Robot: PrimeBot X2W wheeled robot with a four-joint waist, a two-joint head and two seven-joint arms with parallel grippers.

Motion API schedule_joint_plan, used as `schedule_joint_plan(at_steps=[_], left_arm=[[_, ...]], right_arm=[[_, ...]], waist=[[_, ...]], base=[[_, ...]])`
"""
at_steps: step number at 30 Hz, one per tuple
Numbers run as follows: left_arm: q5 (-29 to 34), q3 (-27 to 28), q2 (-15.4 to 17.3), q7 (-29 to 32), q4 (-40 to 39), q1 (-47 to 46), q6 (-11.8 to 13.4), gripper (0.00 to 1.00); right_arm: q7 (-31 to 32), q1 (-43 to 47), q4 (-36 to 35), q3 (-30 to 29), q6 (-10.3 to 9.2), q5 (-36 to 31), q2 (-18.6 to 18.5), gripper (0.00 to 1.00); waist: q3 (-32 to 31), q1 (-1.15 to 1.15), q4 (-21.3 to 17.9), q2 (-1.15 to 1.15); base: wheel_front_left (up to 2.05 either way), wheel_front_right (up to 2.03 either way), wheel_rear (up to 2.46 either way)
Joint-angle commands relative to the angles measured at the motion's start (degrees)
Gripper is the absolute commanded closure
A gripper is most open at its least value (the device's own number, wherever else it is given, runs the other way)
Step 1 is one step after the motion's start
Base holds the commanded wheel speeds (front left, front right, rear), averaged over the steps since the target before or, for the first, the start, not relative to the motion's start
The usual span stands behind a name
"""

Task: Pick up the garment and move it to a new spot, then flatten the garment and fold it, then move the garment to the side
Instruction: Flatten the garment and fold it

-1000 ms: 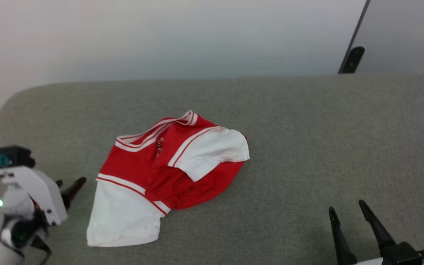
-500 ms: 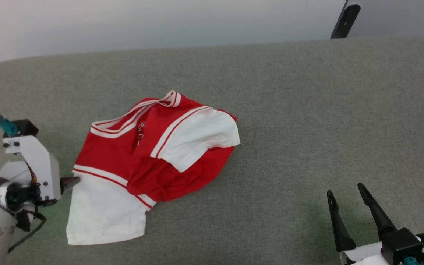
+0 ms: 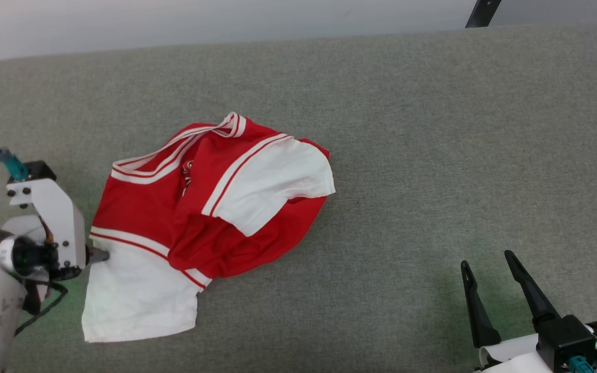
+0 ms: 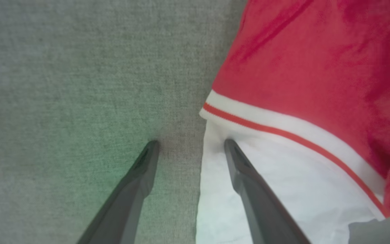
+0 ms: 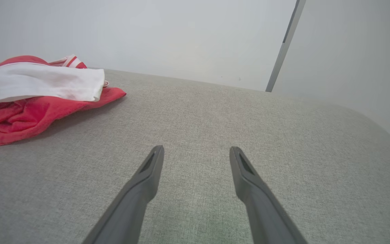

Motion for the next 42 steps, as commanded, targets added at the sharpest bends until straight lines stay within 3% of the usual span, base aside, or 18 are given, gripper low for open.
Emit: schedule_joint_plan(at_steps=[1, 4, 5, 7, 8, 16, 20, 33, 42], left_arm=[[-0.1, -1.1, -2.0, 0.4, 1.4, 1.6, 0.3, 0.0], [0.1, -1.8, -3.3, 0.9, 1.8, 1.3, 0.5, 0.02], [-0.1, -2.0, -3.9, 1.2, 1.9, 1.1, 0.4, 0.4], [-0.4, -2.2, -4.8, 1.2, 1.9, 0.8, 0.0, 0.91], [-0.4, -2.3, -5.0, 0.9, 1.9, 0.6, -0.3, 1.0], [0.2, -3.2, -6.6, -0.9, 2.4, -2.5, -1.6, 1.0], [0.5, -4.0, -8.0, -1.9, 2.8, -4.0, -2.5, 1.0], [0.4, -6.7, -12.2, -5.1, 6.1, -9.2, -4.7, 1.0], [-0.8, -9.4, -14.6, -6.8, 7.3, -12.0, -5.1, 1.0]], right_arm=[[-0.1, -0.8, 0.0, -0.1, 0.0, -0.4, 0.0, 0.0], [-0.1, -1.1, 0.4, 0.4, 0.0, -0.5, 0.0, 0.0], [-0.1, -1.4, 0.5, 0.6, 0.0, -0.7, -0.2, 0.0], [-0.1, -1.8, 0.8, 1.1, 0.0, -0.6, -0.5, 0.0], [-0.1, -2.0, 0.9, 1.5, 0.0, -0.7, -0.7, 0.0], [0.3, -6.1, 1.2, 4.8, 0.0, 2.3, -3.7, 0.0], [4.4, -11.2, 0.8, 8.7, 0.0, 6.5, -7.0, 0.0], [29.8, -35.9, 3.1, 24.6, 0.0, 29.4, -18.5, 0.0], [45.5, -48.4, 11.5, 31.2, -0.01, 39.6, -20.4, 0.0]], waist=[[0.2, 0.0, 0.1, 0.0], [0.5, 0.0, 0.4, 0.0], [0.6, 0.0, 0.5, 0.0], [0.6, 0.0, 0.8, 0.0], [0.6, 0.0, 0.9, 0.0], [0.5, 0.0, 3.3, 0.0], [0.6, 0.0, 4.7, 0.0], [1.8, 0.0, 8.5, 0.0], [3.5, 0.0, 11.8, 0.0]], base=[[0.0, 0.0, 0.0], [0.0, 0.0, 0.0], [0.0, 0.0, 0.0], [0.0, 0.0, 0.0], [0.0, 0.0, 0.0], [0.0, 0.0, 0.0], [0.0, 0.0, 0.0], [0.0, 0.0, 0.0], [0.0, 0.0, 0.0]])
